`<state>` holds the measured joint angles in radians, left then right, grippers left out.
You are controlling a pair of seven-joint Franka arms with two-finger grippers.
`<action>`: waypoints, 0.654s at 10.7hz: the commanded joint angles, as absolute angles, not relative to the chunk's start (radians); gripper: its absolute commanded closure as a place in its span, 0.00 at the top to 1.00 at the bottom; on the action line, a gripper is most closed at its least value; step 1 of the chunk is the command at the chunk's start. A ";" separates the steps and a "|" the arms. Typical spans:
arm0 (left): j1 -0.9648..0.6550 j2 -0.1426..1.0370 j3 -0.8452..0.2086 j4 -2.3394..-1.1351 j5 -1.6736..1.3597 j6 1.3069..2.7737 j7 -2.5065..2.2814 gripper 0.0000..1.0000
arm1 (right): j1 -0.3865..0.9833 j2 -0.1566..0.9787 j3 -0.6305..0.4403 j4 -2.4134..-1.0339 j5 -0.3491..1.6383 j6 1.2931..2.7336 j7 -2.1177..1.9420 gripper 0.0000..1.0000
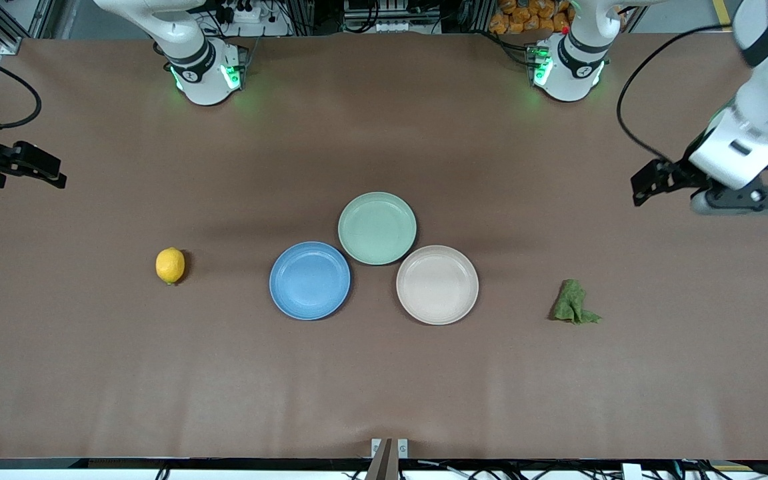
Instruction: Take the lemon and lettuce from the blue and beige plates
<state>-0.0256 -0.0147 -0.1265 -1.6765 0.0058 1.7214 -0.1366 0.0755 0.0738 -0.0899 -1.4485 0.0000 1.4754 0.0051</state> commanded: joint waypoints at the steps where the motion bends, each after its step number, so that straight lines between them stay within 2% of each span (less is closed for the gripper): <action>1: -0.020 -0.012 -0.117 -1.588 -0.046 1.626 -0.104 1.00 | 0.092 0.080 -0.103 -1.439 -0.011 1.500 0.008 1.00; 7: -0.021 -0.029 -0.115 -1.546 -0.043 1.618 -0.106 1.00 | 0.100 0.098 -0.123 -1.411 -0.003 1.503 0.009 1.00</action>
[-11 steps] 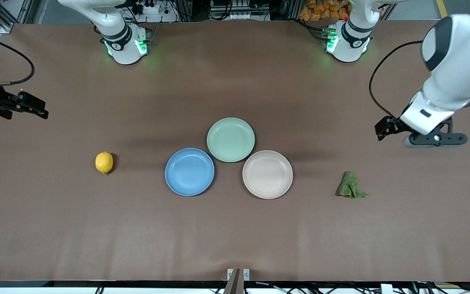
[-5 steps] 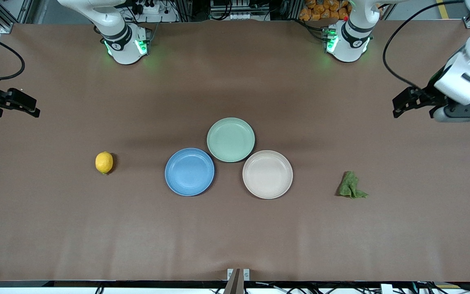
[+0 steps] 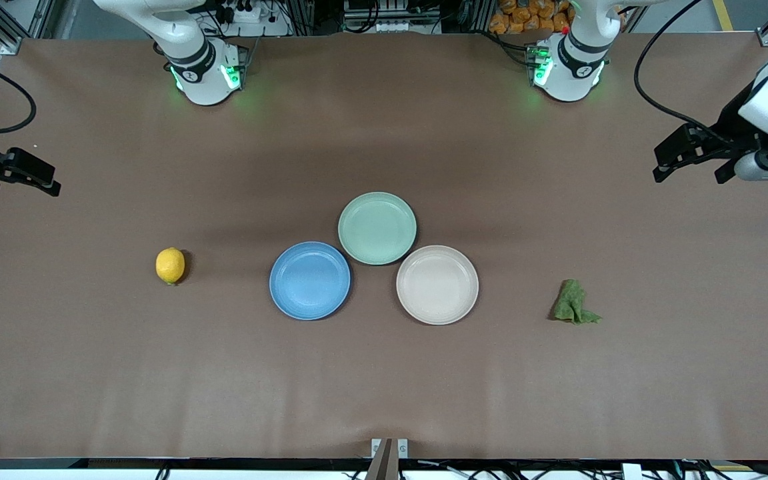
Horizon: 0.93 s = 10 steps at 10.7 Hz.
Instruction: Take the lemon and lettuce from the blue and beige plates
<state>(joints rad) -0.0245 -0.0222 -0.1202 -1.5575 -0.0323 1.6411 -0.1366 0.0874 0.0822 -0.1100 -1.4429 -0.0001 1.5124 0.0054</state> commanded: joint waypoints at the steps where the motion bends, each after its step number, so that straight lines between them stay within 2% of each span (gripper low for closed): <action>1: -0.021 -0.031 -0.115 -1.546 -0.037 1.615 -0.106 1.00 | 0.097 0.098 -0.124 -1.411 0.000 1.506 0.009 1.00; 10: -0.023 -0.031 -0.117 -1.534 -0.014 1.572 -0.035 1.00 | 0.095 0.002 -0.129 -1.548 0.011 1.555 0.009 1.00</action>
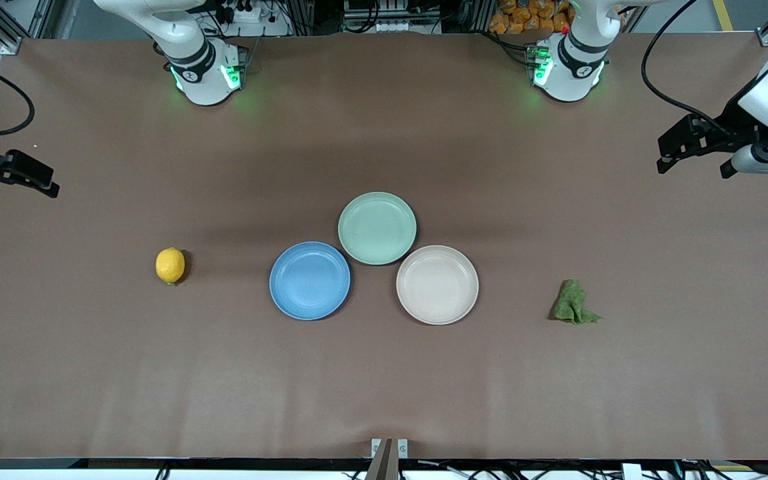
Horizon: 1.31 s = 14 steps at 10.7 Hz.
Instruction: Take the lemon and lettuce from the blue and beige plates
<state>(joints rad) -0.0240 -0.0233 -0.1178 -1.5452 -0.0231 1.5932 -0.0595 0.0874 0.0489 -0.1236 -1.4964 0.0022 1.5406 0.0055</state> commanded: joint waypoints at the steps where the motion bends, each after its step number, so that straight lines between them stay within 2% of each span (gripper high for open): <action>1: -0.023 -0.031 -0.117 -1.534 -0.015 1.572 -0.037 1.00 | 0.095 0.006 -0.129 -1.537 0.009 1.554 0.009 1.00; 4: -0.017 -0.025 -0.117 -1.534 -0.015 1.572 -0.040 1.00 | 0.094 0.029 -0.126 -1.459 -0.006 1.542 0.008 1.00; 14: -0.003 -0.014 -0.124 -1.534 -0.008 1.572 -0.040 1.00 | 0.091 0.044 -0.126 -1.459 -0.003 1.493 0.012 1.00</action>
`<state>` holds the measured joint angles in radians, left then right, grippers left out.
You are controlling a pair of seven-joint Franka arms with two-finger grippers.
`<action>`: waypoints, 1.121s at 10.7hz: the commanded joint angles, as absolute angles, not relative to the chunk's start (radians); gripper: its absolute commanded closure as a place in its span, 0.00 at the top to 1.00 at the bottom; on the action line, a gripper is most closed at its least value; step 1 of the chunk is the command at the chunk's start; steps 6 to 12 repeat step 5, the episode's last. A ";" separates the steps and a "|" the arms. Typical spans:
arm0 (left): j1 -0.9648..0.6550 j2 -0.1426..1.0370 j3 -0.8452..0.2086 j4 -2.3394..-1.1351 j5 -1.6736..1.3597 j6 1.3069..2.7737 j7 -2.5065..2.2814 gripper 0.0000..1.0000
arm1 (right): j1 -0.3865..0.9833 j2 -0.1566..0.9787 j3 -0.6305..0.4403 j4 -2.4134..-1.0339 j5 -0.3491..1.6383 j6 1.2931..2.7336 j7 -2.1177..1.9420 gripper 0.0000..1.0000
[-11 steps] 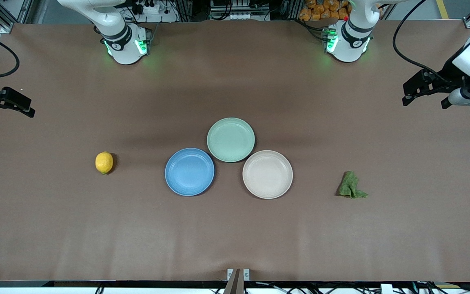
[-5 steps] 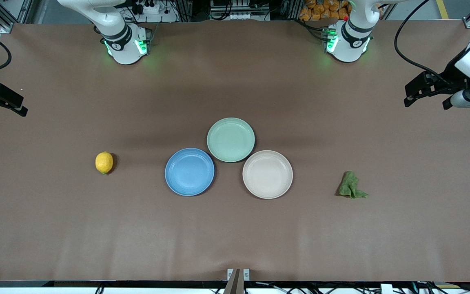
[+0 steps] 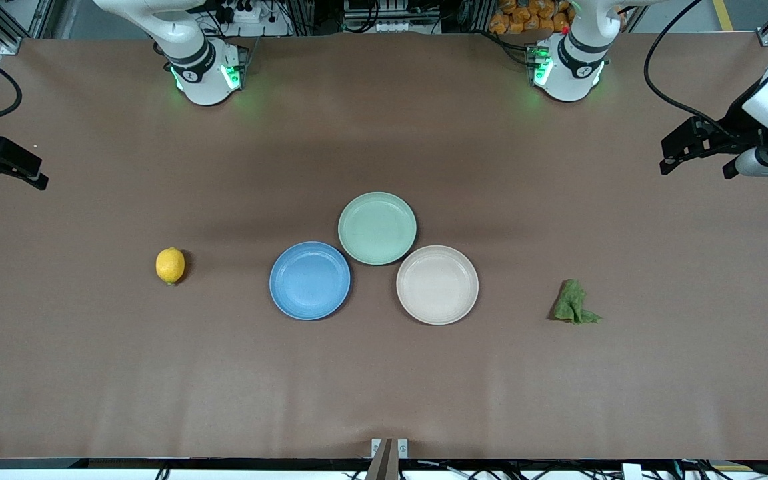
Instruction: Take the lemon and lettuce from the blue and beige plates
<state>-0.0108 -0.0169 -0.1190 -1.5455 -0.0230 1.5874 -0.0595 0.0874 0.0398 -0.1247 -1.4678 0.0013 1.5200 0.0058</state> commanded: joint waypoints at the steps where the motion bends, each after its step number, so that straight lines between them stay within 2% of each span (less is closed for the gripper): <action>1: -0.003 -0.015 -0.124 -1.534 -0.009 1.572 -0.040 1.00 | 0.092 0.044 -0.126 -1.459 -0.003 1.491 0.014 1.00; 12: -0.003 -0.014 -0.124 -1.534 -0.014 1.572 -0.040 1.00 | 0.092 0.044 -0.126 -1.459 -0.003 1.491 0.014 1.00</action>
